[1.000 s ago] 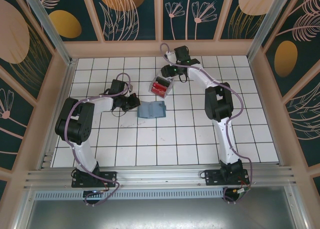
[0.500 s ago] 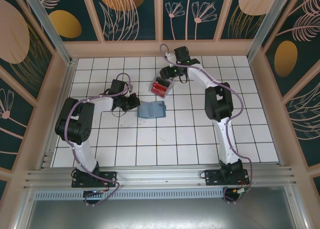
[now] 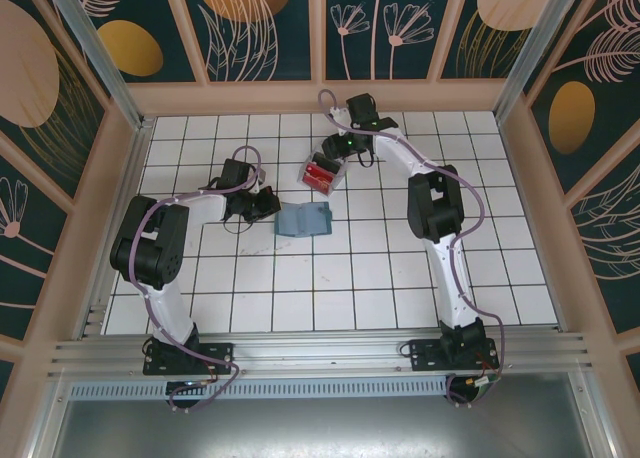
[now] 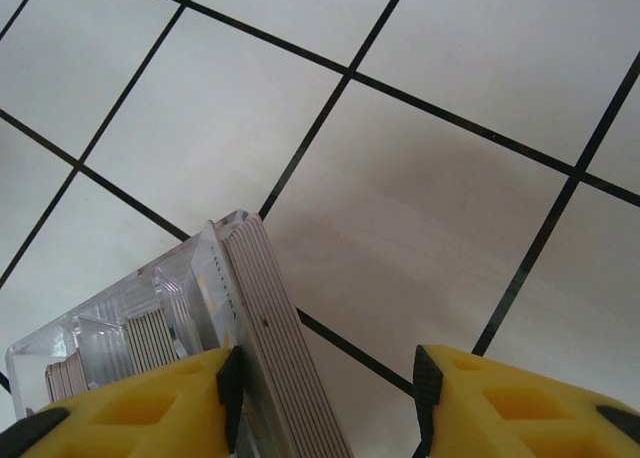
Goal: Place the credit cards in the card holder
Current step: Pick up the credit card from the storage box.
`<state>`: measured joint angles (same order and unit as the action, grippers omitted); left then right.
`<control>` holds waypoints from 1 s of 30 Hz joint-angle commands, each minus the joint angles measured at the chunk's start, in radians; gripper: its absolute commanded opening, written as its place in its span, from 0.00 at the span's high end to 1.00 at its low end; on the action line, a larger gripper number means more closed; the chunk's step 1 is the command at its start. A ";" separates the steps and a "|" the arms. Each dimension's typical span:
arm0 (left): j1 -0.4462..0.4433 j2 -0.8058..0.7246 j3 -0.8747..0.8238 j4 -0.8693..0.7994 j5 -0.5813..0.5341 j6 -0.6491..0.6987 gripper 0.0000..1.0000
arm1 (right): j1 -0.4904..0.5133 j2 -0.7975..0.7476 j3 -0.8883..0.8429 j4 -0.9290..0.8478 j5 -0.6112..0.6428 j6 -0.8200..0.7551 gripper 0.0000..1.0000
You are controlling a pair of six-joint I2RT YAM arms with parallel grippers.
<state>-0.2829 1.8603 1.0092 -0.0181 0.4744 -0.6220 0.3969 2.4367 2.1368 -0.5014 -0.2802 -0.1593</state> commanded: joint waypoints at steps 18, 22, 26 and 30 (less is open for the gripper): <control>-0.006 0.022 0.022 0.018 0.022 -0.008 1.00 | 0.006 -0.072 0.008 0.023 0.100 -0.022 0.56; -0.008 0.022 0.025 0.019 0.022 -0.009 1.00 | 0.009 -0.076 0.008 0.021 0.110 -0.026 0.60; -0.007 0.022 0.028 0.018 0.023 -0.010 1.00 | 0.008 -0.076 0.015 0.013 0.115 -0.031 0.65; -0.007 0.027 0.028 0.018 0.027 -0.012 1.00 | 0.008 -0.079 0.021 0.007 0.111 -0.035 0.68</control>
<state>-0.2829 1.8641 1.0119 -0.0105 0.4892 -0.6250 0.4057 2.4233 2.1368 -0.4938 -0.2020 -0.1787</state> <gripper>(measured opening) 0.065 0.322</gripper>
